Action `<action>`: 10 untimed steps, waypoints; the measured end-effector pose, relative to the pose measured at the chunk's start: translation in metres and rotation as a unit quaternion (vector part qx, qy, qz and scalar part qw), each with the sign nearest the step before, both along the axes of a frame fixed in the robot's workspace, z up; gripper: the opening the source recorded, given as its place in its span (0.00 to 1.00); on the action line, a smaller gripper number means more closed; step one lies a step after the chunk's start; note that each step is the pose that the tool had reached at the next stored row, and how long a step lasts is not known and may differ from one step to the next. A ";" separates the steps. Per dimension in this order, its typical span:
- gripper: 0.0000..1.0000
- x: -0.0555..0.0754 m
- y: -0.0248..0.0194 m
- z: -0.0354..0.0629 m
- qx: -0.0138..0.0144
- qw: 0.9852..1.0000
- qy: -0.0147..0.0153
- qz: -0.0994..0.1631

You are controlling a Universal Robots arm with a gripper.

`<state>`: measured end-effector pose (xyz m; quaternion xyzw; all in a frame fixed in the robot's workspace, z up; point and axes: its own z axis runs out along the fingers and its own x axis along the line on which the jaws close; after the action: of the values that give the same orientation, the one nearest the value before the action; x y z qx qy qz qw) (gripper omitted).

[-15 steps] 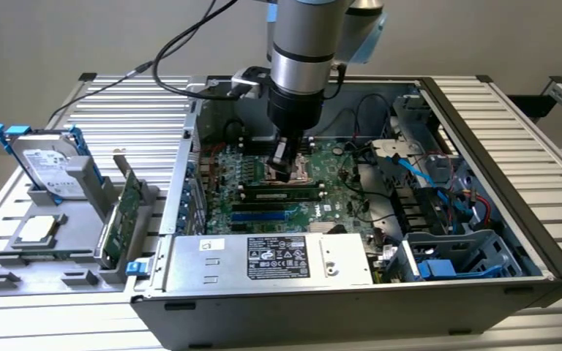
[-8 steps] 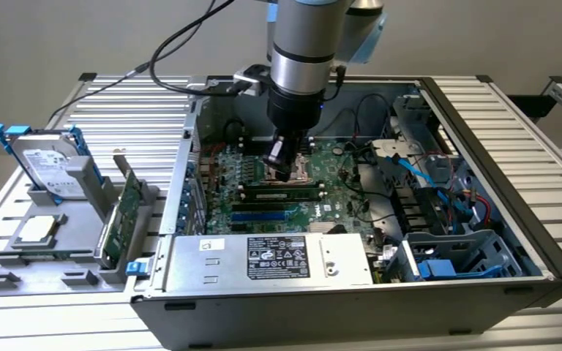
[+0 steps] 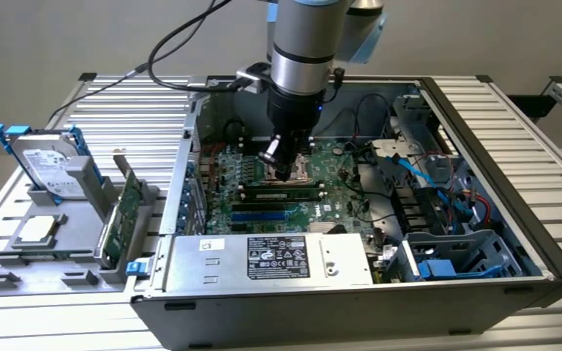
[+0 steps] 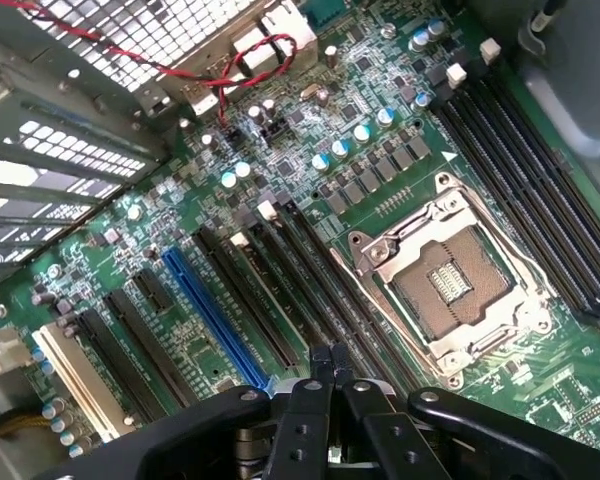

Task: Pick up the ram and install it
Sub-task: 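Press down the ram until it locks into place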

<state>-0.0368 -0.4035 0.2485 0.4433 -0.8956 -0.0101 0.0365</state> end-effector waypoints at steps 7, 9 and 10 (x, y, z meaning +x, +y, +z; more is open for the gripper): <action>0.11 0.000 0.0000 -0.0001 0.000 0.999 -0.001 -0.053; 0.11 0.000 0.0000 -0.0002 0.000 0.998 -0.001 -0.068; 0.11 0.000 0.0000 -0.0002 0.000 0.997 -0.001 -0.075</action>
<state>-0.0368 -0.4035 0.2483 0.3745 -0.9265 -0.0125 0.0349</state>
